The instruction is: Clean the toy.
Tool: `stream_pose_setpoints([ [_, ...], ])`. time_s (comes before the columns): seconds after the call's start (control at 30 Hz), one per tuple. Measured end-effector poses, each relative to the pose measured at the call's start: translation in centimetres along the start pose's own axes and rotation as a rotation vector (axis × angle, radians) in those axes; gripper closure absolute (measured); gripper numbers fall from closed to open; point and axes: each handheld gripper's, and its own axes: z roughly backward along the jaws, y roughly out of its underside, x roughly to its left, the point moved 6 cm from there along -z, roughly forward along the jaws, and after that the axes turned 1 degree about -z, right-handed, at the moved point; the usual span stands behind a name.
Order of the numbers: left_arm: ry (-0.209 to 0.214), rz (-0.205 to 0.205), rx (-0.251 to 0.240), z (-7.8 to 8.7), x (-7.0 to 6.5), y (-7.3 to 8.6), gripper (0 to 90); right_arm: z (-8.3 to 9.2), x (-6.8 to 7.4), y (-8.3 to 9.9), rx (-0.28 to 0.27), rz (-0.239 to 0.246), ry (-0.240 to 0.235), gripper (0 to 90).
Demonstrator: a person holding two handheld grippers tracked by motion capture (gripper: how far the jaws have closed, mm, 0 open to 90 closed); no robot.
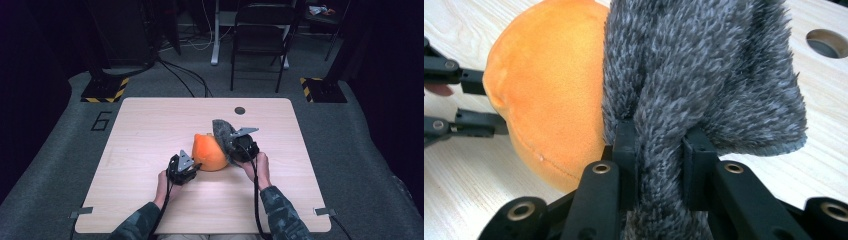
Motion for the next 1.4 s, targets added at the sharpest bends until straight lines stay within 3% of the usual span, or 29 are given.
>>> stream_pose_setpoints([
  [0.17,0.029,0.031,-0.009,0.4,0.2,-0.4,78.4,1.6,0.6,-1.2,-0.042,0.008,-0.02,73.3],
  [0.23,0.042,0.029,-0.013,0.7,0.1,-0.7,78.9,2.5,1.5,-2.1,-0.077,0.024,-0.044,73.3],
  [0.27,0.055,0.041,-0.016,0.8,-0.1,-0.8,79.3,3.2,2.7,-2.8,-0.101,0.043,-0.073,73.3],
  [0.33,0.066,0.043,-0.02,1.1,-0.3,-1.2,79.3,3.5,3.4,-3.0,-0.11,0.058,-0.085,73.3],
  [0.43,0.091,0.057,-0.02,1.4,-0.6,-1.4,79.3,3.4,5.2,-3.2,-0.11,0.09,-0.118,73.0],
  [0.53,0.089,0.053,-0.01,1.2,-0.7,-1.2,79.2,1.9,5.7,-2.6,-0.066,0.132,-0.07,72.8],
  [0.63,0.091,0.051,0.0,0.9,-0.6,-0.9,78.9,0.4,5.1,-1.6,-0.031,0.149,-0.038,72.7],
  [0.67,0.091,0.047,0.002,0.8,-0.5,-0.9,78.5,0.3,4.7,-1.5,-0.029,0.133,-0.037,72.7],
  [0.8,0.094,0.047,0.002,0.8,-0.5,-0.8,78.3,0.4,4.0,-1.3,-0.017,0.141,-0.021,72.6],
  [0.97,0.108,0.052,-0.002,0.8,-0.4,-0.7,78.3,0.2,3.1,-0.8,0.011,0.088,-0.036,72.4],
  [1.13,0.109,0.051,-0.004,0.8,-0.3,-0.6,78.0,0.2,2.1,-0.5,0.027,0.1,-0.012,72.2],
  [1.27,0.11,0.059,-0.008,0.7,-0.2,-0.6,78.0,0.0,1.1,0.1,0.047,0.047,-0.001,72.1],
  [1.4,0.107,0.063,-0.009,0.8,-0.2,-0.5,78.0,-0.4,-0.1,0.6,0.066,0.024,0.015,72.1],
])
